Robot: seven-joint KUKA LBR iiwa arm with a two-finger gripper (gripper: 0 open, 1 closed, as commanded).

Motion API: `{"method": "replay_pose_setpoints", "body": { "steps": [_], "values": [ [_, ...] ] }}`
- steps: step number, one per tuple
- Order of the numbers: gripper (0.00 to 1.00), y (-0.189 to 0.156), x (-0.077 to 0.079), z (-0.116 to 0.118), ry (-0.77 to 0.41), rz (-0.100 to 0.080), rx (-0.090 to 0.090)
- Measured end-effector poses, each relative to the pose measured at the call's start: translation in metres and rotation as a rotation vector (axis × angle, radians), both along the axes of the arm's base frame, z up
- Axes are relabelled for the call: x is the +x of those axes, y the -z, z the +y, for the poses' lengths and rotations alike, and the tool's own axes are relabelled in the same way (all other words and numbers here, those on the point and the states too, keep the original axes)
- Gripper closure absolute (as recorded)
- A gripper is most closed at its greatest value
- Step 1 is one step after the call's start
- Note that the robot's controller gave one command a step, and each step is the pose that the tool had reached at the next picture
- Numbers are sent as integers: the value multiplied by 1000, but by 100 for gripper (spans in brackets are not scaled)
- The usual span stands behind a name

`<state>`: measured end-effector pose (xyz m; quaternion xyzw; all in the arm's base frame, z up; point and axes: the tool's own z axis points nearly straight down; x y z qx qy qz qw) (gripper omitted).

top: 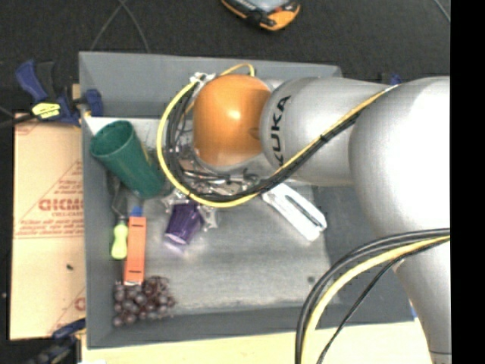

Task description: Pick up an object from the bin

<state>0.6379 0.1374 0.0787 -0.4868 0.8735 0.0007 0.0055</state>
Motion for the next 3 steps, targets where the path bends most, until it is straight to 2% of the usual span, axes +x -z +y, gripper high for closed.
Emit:
{"method": "replay_pose_setpoints", "body": {
  "steps": [1, 2, 3],
  "values": [
    [100, -7, 0, 0, 1, -1, 0],
    [100, -25, -2, -1, 3, 10, -2],
    [100, -70, -1, -1, 7, 5, -1]
  ]
}}
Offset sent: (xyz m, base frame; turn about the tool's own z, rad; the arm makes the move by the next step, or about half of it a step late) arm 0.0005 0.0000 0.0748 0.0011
